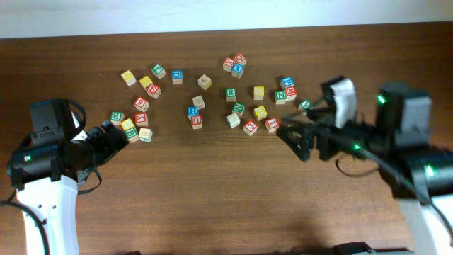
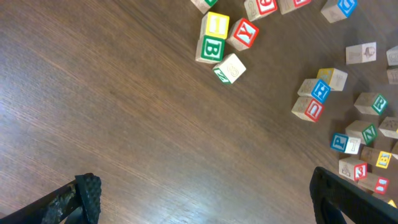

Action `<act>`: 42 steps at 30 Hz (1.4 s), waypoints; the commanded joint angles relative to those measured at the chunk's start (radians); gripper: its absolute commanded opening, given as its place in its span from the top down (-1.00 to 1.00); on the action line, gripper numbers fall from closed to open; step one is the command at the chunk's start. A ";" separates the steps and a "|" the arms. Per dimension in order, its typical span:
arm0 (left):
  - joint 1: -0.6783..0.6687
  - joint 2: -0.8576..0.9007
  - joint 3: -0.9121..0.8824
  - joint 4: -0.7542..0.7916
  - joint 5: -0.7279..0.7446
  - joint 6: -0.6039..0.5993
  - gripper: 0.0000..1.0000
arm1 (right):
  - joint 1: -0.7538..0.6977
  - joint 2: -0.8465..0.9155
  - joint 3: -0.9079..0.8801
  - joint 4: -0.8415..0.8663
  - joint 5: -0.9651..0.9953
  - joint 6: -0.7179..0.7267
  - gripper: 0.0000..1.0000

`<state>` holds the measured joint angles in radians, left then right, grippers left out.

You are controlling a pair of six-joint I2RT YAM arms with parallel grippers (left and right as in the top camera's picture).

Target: Spell out RSS

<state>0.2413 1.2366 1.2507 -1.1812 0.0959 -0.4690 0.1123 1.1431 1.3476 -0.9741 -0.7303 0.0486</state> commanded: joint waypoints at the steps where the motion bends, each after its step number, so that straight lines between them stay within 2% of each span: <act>1: -0.003 0.005 -0.008 -0.007 -0.015 -0.016 -0.98 | 0.018 0.077 0.038 0.002 -0.201 0.123 -0.97; 4: -0.003 0.005 -0.008 -0.007 -0.014 -0.016 -0.98 | 0.019 0.131 0.038 0.048 -0.287 0.126 -0.97; 6: -0.003 0.005 -0.008 -0.007 -0.014 -0.016 -0.98 | 0.027 0.167 0.038 0.043 -0.273 0.125 -0.96; 8: -0.003 0.005 -0.008 -0.007 -0.014 -0.016 -0.98 | 0.051 0.193 0.038 0.027 -0.211 0.126 -0.97; 13: -0.003 0.005 -0.008 -0.019 -0.006 -0.016 -0.98 | 0.172 0.241 0.038 -0.024 0.116 0.205 -0.96; 15: -0.003 0.005 -0.008 -0.032 0.006 -0.014 -0.98 | 0.211 0.251 0.038 -0.031 0.190 0.247 -0.97; 16: -0.003 0.005 -0.008 -0.032 0.026 0.001 -0.98 | 0.224 0.253 0.038 -0.032 0.223 0.272 -0.97; 20: -0.003 0.005 -0.008 -0.015 0.196 0.186 -0.98 | 0.252 0.255 0.038 -0.047 0.357 0.333 -0.96; 27: -0.006 0.005 -0.007 0.012 0.238 0.212 -0.78 | 0.252 0.255 0.038 -0.056 0.410 0.364 -0.97; 30: -0.023 0.018 0.004 0.024 0.279 0.247 -0.77 | 0.252 0.255 0.038 -0.056 0.410 0.364 -0.97; 33: -0.069 0.107 0.094 -0.042 0.257 0.285 -0.77 | 0.252 0.255 0.038 -0.056 0.410 0.364 -0.97; 37: -0.146 0.299 0.308 -0.196 0.129 0.286 -0.79 | 0.252 0.255 0.038 -0.056 0.410 0.364 -0.97; 39: -0.182 0.377 0.389 -0.212 0.117 0.285 -0.74 | 0.252 0.255 0.038 -0.056 0.410 0.364 -0.97; 42: -0.234 0.436 0.424 -0.180 0.117 0.285 -0.77 | 0.252 0.255 0.038 -0.055 0.410 0.364 -0.97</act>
<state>0.0628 1.6135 1.6211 -1.3788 0.2474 -0.2012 0.3592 1.3945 1.3655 -1.0294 -0.3363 0.4122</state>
